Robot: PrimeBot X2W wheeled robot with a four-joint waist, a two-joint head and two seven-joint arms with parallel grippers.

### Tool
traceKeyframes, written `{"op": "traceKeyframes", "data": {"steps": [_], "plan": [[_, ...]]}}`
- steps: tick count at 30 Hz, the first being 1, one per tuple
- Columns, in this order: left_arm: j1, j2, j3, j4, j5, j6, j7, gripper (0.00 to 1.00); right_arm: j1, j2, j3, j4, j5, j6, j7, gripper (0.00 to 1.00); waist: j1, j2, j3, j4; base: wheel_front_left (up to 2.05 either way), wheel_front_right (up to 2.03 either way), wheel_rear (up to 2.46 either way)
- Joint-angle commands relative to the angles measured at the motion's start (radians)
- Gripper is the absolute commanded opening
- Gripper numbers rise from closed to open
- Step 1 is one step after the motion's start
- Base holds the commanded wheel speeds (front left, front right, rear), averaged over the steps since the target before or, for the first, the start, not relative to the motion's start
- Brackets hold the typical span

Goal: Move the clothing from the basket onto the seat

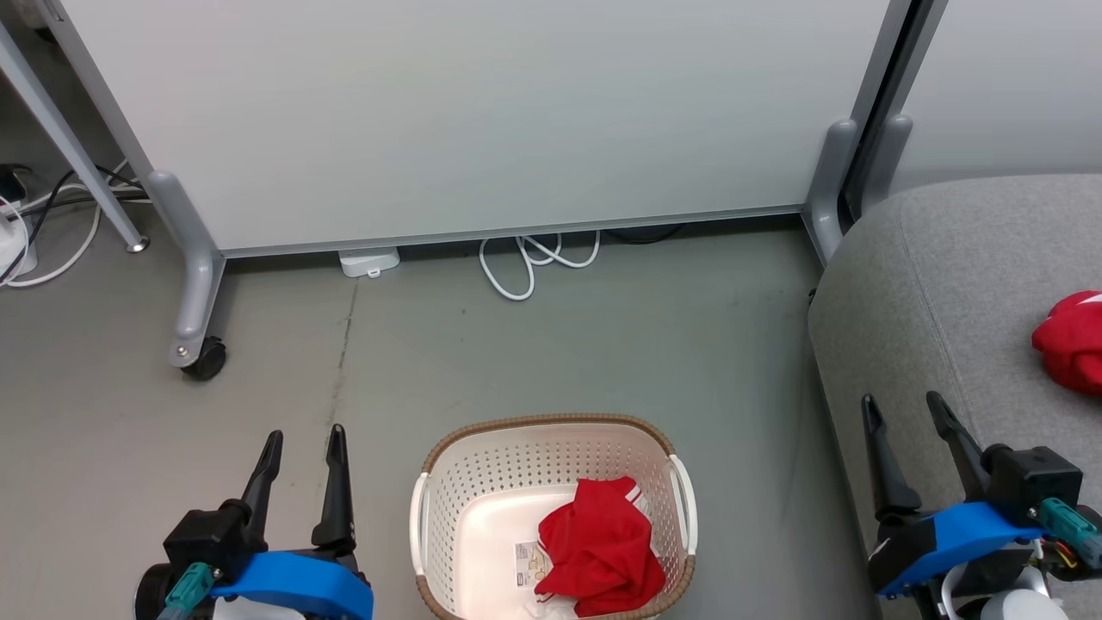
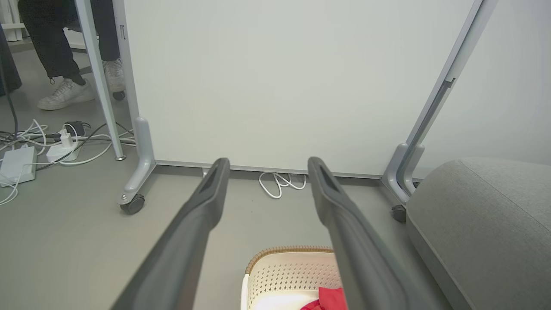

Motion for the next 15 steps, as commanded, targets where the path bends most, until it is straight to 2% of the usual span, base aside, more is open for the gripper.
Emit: {"op": "traceKeyframes", "data": {"steps": [1,9,15], "plan": [[-0.012,0.005,-0.004,0.001,-0.003,-0.002,-0.003,1.0,-0.017,0.003,0.001,0.003,0.001,0.0,-0.004,1.0,0.0,-0.0001,0.002,-0.001,0.0,0.0,0.0],[-0.021,0.005,-0.011,-0.004,-0.004,-0.002,-0.003,1.0,-0.032,0.003,0.016,0.0,-0.003,0.0,-0.003,1.0,0.0,-0.0001,0.032,-0.015,0.0,0.0,0.0],[-0.059,0.016,-0.037,0.003,-0.001,-0.002,-0.003,1.0,-0.07,0.003,0.035,-0.018,-0.012,0.0,-0.004,1.0,0.0,-0.0001,0.098,-0.05,0.0,0.0,0.0]]}}
